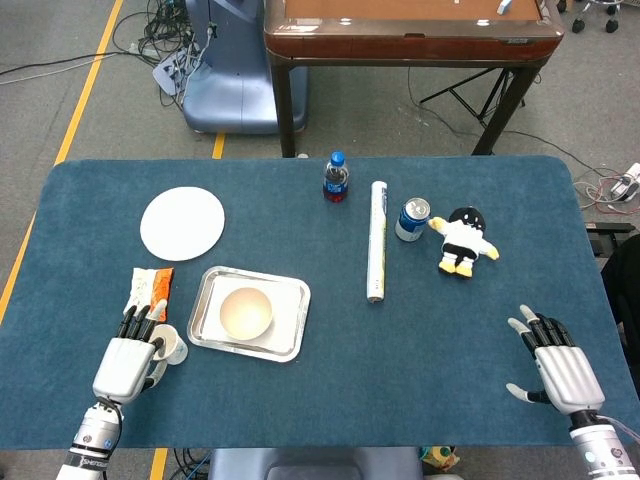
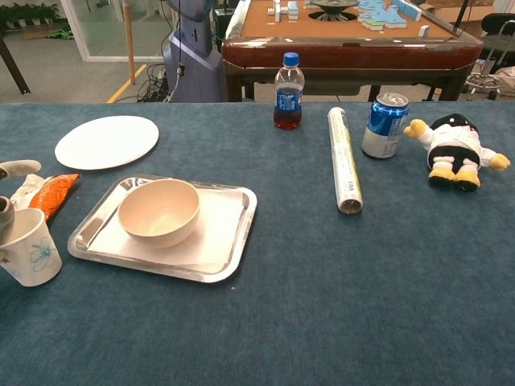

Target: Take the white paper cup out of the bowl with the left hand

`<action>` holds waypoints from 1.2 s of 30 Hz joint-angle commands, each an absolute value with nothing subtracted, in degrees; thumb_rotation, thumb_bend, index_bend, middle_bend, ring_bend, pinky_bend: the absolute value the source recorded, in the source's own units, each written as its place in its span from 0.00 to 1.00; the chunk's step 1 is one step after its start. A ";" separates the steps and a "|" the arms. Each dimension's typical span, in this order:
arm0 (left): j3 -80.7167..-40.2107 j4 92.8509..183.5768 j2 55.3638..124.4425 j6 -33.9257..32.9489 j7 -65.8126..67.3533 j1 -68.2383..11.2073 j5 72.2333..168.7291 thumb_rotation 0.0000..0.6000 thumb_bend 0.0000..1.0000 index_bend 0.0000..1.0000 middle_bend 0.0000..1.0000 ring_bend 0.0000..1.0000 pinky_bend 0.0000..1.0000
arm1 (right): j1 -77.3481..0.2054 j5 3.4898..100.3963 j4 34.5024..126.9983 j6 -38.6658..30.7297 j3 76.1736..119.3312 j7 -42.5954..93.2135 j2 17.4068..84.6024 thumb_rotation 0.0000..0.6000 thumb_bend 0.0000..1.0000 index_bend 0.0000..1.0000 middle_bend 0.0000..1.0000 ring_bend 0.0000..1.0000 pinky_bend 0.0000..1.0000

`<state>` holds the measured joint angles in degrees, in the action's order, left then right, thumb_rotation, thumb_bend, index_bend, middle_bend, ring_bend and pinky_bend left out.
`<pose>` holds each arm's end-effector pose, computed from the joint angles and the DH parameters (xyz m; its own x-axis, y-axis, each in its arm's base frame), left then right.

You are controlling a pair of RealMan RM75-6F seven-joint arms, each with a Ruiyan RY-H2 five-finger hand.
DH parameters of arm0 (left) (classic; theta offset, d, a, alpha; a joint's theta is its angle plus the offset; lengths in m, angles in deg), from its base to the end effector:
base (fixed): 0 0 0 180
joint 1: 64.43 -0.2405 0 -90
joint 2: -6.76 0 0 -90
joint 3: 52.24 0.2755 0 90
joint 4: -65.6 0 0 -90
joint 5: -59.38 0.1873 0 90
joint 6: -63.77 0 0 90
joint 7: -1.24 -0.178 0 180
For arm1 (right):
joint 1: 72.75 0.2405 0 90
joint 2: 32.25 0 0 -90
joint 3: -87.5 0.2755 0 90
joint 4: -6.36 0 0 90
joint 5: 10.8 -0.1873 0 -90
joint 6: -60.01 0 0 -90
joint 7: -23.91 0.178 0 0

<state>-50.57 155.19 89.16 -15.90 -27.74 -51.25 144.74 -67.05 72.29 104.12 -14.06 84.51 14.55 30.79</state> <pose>-0.2716 0.2362 0.0569 0.6196 0.0813 0.7807 0.7760 -0.2124 -0.5938 -0.3292 -0.1910 0.1415 0.4578 -0.2939 0.8391 -0.8799 -0.0143 0.4750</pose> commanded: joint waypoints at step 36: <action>-49.44 161.85 73.10 -25.12 -11.18 -58.85 146.99 1.00 0.32 0.19 0.00 0.00 0.00 | -69.51 72.97 104.06 -20.06 85.98 10.11 32.37 1.00 0.20 0.00 0.00 0.00 0.00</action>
